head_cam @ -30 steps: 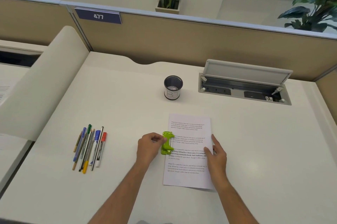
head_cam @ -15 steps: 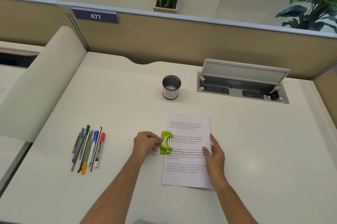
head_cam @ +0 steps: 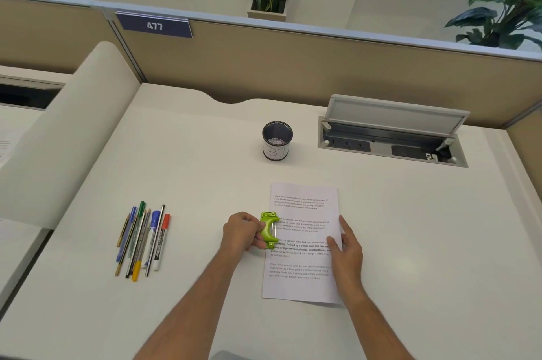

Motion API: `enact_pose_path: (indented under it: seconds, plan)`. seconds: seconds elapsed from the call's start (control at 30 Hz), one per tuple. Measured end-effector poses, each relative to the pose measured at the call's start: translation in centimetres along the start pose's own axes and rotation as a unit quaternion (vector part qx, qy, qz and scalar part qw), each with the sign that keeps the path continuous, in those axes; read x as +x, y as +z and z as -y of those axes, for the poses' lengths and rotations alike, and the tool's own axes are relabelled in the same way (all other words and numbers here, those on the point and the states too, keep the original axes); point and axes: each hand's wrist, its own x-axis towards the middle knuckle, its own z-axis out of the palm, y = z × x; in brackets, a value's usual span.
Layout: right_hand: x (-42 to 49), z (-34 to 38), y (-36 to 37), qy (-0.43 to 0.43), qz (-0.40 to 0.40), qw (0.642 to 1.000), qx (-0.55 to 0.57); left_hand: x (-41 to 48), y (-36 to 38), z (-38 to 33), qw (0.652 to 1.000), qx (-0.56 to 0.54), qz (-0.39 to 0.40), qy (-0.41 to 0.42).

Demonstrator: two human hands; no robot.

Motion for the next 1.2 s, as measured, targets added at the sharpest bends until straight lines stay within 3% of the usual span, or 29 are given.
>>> enact_pose_path:
  seconds: [1.2]
  plan:
    - [0.2, -0.6, -0.2, -0.008, -0.005, 1.000, 0.009, 0.8, 0.7, 2.0, 0.996, 0.008, -0.072, 0.053]
